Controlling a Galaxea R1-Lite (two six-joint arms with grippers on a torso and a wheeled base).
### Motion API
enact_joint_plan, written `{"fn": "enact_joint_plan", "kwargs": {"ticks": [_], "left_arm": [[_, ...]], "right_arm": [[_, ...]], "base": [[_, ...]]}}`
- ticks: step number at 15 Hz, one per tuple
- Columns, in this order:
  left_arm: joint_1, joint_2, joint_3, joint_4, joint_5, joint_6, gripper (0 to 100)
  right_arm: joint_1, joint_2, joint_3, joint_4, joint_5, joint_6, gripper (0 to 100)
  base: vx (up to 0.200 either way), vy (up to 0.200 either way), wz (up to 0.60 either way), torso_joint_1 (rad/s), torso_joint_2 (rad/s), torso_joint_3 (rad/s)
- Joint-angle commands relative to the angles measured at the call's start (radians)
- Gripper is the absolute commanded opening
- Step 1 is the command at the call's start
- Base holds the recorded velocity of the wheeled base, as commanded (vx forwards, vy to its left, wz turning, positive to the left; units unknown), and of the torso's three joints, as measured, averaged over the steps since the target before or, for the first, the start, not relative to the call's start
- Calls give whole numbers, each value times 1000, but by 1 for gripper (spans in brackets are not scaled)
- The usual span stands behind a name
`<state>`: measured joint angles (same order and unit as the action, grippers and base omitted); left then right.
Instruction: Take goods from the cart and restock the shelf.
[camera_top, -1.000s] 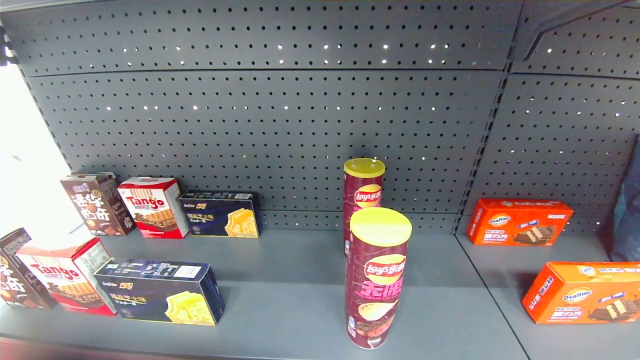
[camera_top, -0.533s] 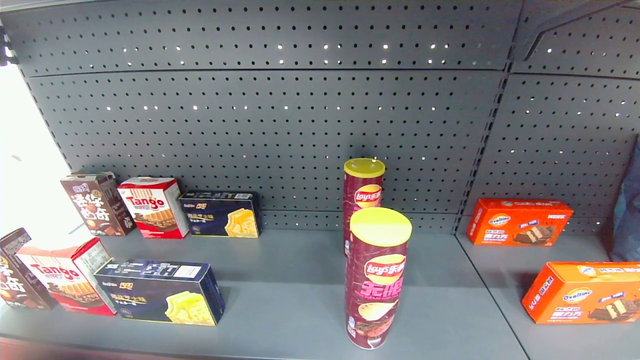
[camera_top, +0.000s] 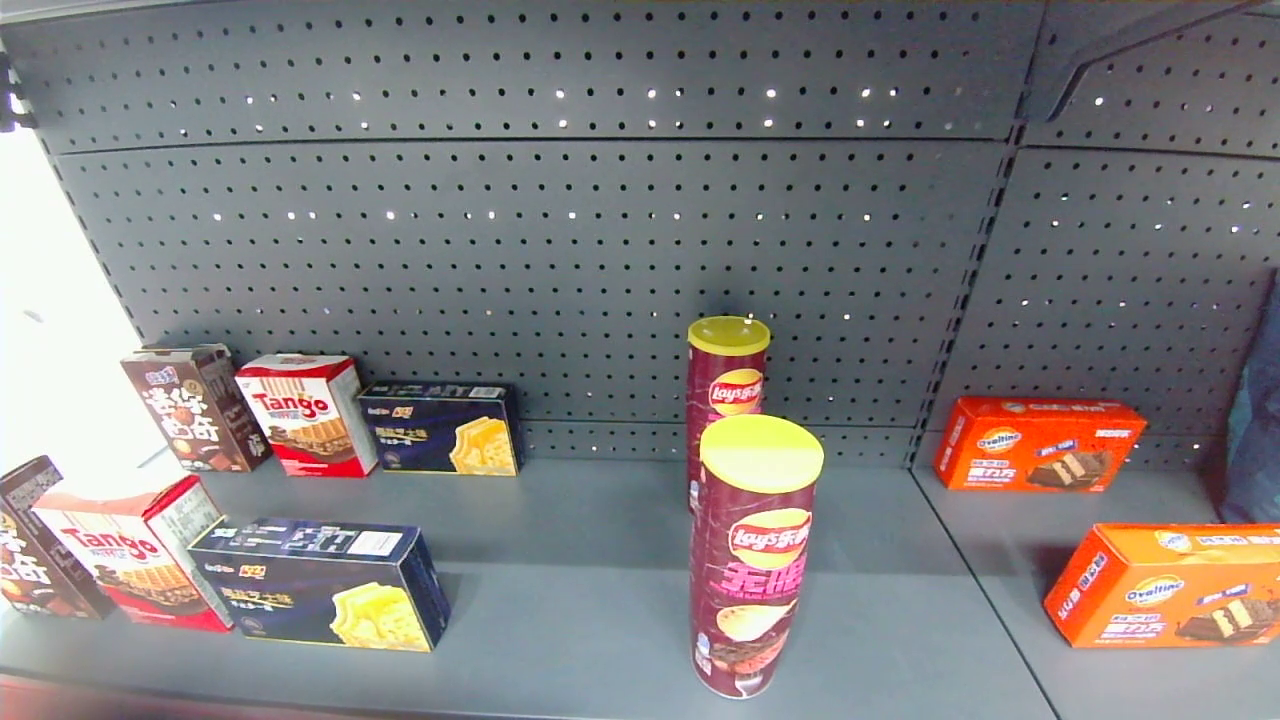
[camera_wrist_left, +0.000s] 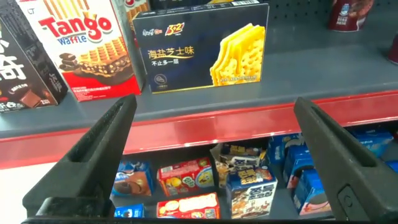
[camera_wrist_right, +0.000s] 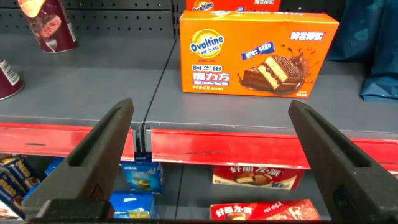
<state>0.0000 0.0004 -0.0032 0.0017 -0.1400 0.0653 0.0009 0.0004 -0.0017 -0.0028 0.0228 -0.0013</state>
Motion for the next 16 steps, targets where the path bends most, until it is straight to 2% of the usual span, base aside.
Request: {"fn": "enact_joint_plan", "kwargs": {"ticks": [1, 14, 16], "left_arm": [[0, 0, 0, 0, -1, 2, 100], [0, 0, 0, 0, 5, -13, 100], [0, 0, 0, 0, 5, -10, 100]], "right_arm": [[1, 0, 0, -2, 0, 0, 100], [-1, 0, 0, 0, 6, 0, 100], [1, 0, 0, 0, 9, -2, 100]], "base": [[-200, 0, 0, 2, 7, -2], [0, 0, 0, 0, 0, 0], [0, 0, -300, -1, 1, 4]]}}
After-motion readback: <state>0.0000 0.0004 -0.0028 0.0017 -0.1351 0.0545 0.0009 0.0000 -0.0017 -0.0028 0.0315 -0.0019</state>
